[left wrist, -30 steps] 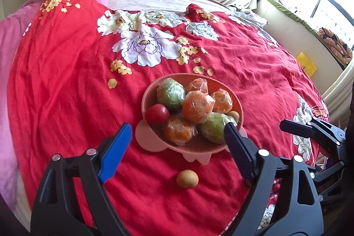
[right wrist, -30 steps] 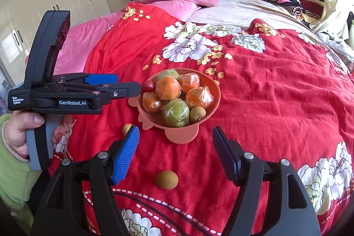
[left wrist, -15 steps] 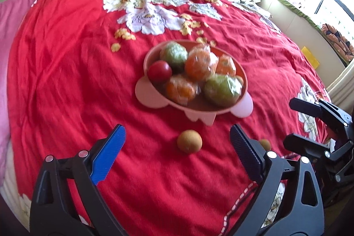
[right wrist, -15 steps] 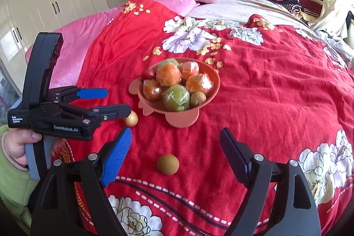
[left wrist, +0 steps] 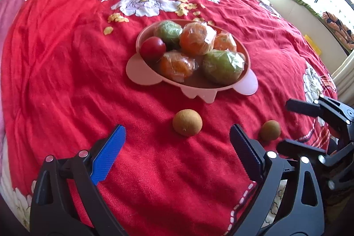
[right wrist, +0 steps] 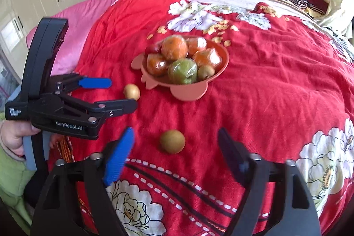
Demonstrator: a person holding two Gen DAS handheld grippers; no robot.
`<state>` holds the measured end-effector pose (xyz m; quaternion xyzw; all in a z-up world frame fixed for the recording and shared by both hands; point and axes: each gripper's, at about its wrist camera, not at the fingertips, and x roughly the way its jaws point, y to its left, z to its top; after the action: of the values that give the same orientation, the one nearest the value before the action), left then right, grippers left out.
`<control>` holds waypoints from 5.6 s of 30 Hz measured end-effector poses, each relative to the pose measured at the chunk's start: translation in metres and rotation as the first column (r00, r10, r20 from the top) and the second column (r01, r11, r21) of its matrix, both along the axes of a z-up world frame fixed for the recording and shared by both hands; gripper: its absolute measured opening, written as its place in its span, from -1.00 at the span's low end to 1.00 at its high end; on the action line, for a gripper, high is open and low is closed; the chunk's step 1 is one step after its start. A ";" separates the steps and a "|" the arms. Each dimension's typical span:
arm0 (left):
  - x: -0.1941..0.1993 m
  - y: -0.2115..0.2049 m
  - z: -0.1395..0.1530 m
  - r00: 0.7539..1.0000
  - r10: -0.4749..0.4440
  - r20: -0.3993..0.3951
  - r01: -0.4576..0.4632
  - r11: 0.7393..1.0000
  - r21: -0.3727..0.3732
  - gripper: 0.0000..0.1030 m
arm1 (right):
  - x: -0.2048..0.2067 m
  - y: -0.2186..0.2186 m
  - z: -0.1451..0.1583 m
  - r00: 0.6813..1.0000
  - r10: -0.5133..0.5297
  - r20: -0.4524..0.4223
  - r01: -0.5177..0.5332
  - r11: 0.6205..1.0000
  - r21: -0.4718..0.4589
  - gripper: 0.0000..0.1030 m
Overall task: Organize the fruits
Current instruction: 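Grasp a brown round fruit with the right tool while the left tool grasps another, then carry both held brown fruits over the pink bowl, then lower both brown fruits into the bowl and open both tools, then withdraw both open tools away from the bowl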
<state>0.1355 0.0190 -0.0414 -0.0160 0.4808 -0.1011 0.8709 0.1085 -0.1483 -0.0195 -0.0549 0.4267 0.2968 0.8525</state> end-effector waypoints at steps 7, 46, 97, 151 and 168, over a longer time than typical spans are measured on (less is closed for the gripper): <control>0.007 0.002 -0.003 1.000 -0.003 0.007 0.003 1.000 -0.002 0.28 | 0.004 0.005 -0.017 0.999 0.019 -0.038 -0.020 1.000 -0.021 -0.33; 0.012 -0.010 0.035 0.996 -0.057 0.065 0.058 0.998 -0.016 -0.62 | 0.010 -0.001 0.014 1.000 0.027 0.003 -0.027 0.998 0.062 -0.51; 0.051 -0.033 0.018 0.995 -0.094 0.017 0.094 0.995 -0.018 -0.60 | 0.103 0.014 0.018 1.000 0.006 -0.003 -0.005 0.997 0.076 -0.35; -0.084 -0.013 0.069 0.971 0.187 0.150 -0.191 0.982 0.014 0.81 | -0.058 -0.044 0.066 0.958 -0.194 0.212 0.188 0.981 0.046 0.91; -0.101 -0.024 0.052 0.973 0.185 0.135 -0.191 0.981 0.034 0.81 | -0.073 -0.044 0.043 0.970 -0.187 0.155 0.183 0.982 0.036 0.91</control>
<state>0.0341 -0.0053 0.0103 -0.0344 0.4212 -0.0076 0.9063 0.0352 -0.1920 0.0238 -0.0292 0.3578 0.2154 0.9081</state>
